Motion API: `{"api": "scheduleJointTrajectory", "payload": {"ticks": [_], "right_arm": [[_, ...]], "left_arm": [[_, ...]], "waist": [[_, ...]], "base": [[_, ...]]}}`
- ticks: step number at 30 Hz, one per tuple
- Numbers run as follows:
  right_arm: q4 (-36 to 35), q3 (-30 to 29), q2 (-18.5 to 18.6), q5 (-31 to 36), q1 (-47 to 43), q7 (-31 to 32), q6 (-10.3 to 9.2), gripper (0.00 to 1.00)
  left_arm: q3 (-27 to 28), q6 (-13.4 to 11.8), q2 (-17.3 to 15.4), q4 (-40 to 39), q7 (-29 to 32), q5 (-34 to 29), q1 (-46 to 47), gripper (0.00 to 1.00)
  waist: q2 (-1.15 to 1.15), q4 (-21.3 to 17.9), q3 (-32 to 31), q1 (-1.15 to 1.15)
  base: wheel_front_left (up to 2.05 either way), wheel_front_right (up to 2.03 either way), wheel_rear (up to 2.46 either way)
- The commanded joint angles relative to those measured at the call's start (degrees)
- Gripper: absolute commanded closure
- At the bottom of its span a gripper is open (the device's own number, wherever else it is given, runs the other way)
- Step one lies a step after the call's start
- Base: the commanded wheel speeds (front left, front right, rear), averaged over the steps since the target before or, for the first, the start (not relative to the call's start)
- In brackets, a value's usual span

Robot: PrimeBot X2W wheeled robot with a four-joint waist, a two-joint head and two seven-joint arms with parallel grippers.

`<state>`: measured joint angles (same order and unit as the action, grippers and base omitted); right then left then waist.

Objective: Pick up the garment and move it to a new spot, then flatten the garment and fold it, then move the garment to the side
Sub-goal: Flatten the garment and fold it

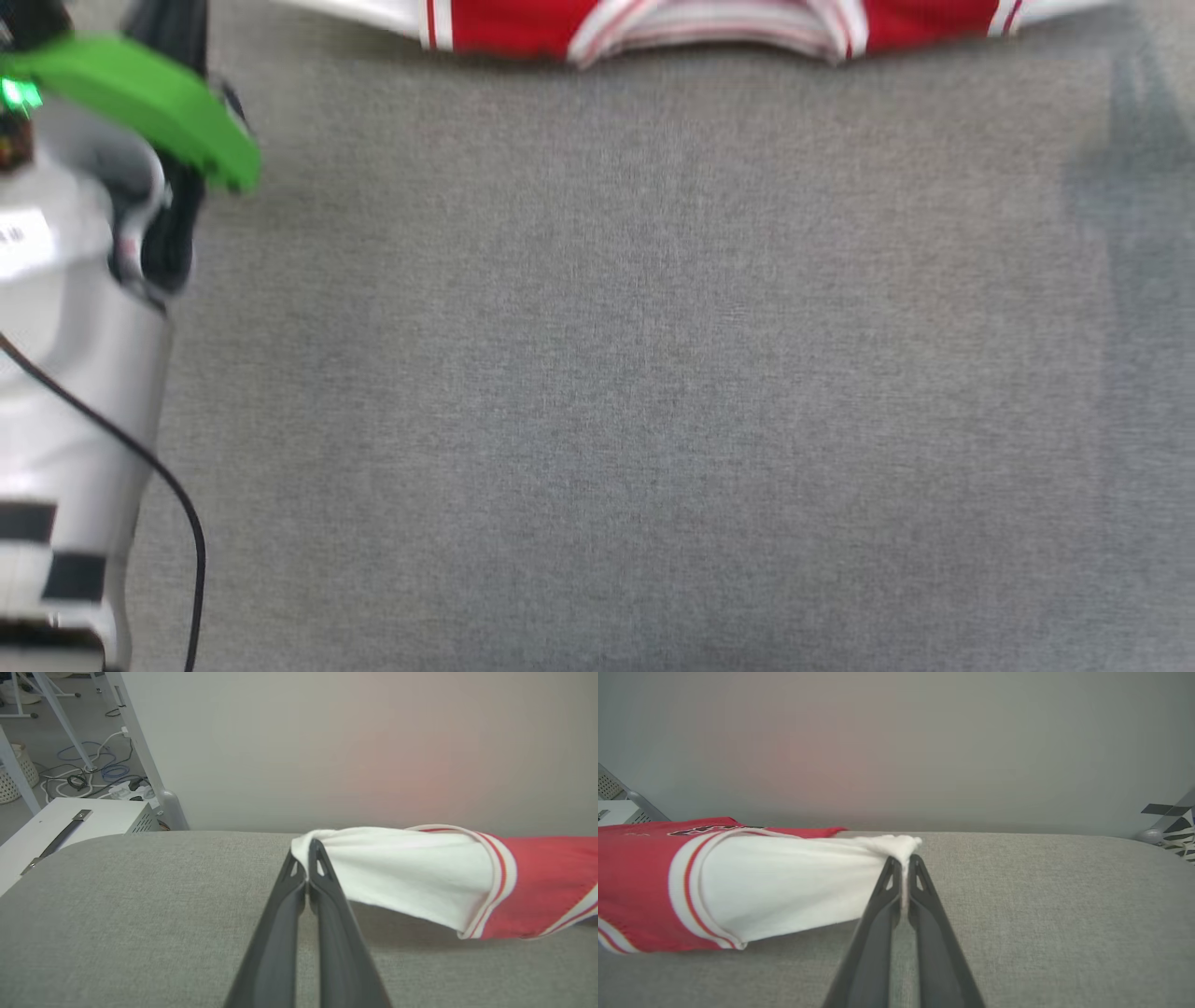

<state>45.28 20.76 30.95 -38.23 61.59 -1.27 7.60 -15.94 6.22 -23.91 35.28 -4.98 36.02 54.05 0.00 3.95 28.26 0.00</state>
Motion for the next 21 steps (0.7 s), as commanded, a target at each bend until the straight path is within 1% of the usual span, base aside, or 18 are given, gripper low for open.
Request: {"api": "scheduleJointTrajectory", "payload": {"ticks": [1, 5, 10, 14, 21], "right_arm": [[-0.02, -0.06, 0.82, -1.46, -3.21, 0.89, -0.11, 1.00], [0.01, 0.41, 1.57, -4.12, -10.49, 4.77, -0.11, 1.00], [-1.63, 0.34, 2.86, -6.97, -17.42, 9.25, -0.11, 1.00], [-4.20, 0.22, 4.20, -8.40, -22.64, 13.04, -0.11, 1.00], [-9.46, -1.83, 6.38, -9.99, -31.45, 19.13, -0.11, 1.00]], "left_arm": [[0.28, -0.77, -1.36, -1.07, 1.07, 0.74, -3.41, 1.00], [-0.21, -1.39, -3.38, -5.37, 5.10, 2.04, -12.12, 1.00], [-1.32, -3.42, -5.97, -12.05, 11.57, 3.40, -22.93, 1.00], [-1.52, -5.70, -7.30, -18.18, 16.54, 5.67, -31.51, 1.00], [-1.62, -9.57, -8.94, -27.29, 20.53, 7.85, -43.58, 1.00]], "waist": [[0.00, 0.10, -7.76, 0.00], [0.00, -0.19, -11.91, 0.00], [0.00, -0.69, -16.06, 0.00], [0.00, -1.33, -18.58, 0.00], [0.00, -2.24, -21.71, 0.00]], "base": [[0.00, 0.00, 0.00], [0.00, 0.00, 0.00], [0.00, 0.00, 0.00], [0.00, 0.00, 0.00], [0.00, 0.00, 0.00]]}}
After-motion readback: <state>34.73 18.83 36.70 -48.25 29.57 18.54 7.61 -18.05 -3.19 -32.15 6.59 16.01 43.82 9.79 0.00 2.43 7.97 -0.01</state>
